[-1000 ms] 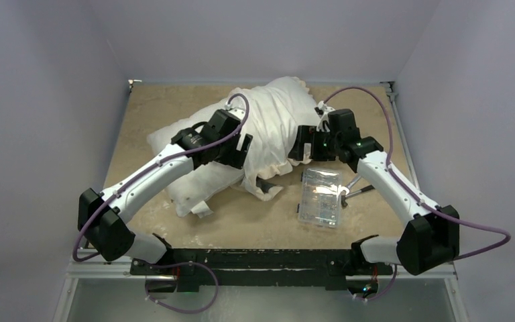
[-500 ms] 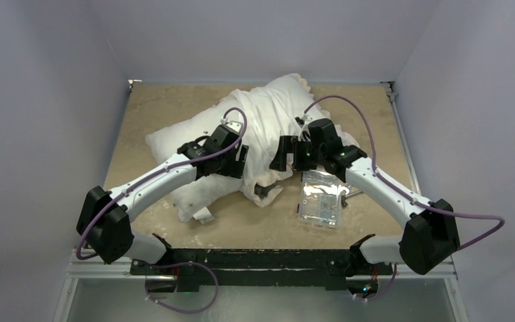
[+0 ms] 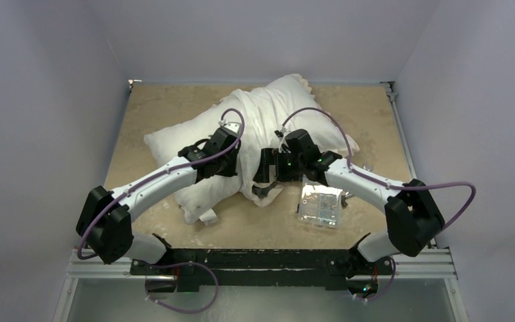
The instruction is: Remove the pillowcase from the pillow
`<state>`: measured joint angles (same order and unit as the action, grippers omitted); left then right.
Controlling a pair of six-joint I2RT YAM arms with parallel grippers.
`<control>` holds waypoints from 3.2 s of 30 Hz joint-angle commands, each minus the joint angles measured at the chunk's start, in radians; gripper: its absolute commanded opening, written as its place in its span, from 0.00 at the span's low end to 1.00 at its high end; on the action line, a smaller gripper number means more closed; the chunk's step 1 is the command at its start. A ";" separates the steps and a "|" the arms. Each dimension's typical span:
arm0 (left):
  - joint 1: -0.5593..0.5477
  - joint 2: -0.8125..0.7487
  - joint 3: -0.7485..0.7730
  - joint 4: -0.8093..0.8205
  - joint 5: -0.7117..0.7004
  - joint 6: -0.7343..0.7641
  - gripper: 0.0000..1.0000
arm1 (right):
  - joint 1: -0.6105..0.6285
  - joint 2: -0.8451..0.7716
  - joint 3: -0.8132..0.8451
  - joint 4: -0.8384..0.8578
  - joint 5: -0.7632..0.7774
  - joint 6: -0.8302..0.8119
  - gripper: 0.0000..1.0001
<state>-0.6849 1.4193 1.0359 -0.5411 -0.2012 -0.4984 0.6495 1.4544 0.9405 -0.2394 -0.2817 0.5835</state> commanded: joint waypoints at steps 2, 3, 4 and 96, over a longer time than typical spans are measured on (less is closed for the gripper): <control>0.001 -0.011 0.006 -0.002 0.043 -0.028 0.00 | 0.057 0.064 0.044 0.055 0.046 0.034 0.99; 0.001 -0.015 0.010 -0.003 0.043 -0.030 0.00 | 0.064 0.081 0.055 0.047 0.067 0.033 0.99; 0.001 -0.022 0.016 -0.006 0.043 -0.030 0.00 | 0.068 0.096 0.064 0.036 0.088 0.033 0.98; 0.377 0.364 0.548 -0.156 0.411 0.254 0.90 | -0.385 -0.250 0.380 -0.325 -0.086 -0.376 0.99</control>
<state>-0.3187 1.7351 1.5944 -0.7109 0.1059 -0.3016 0.2672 1.1564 1.2400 -0.6296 -0.3756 0.2234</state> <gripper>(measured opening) 0.918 0.987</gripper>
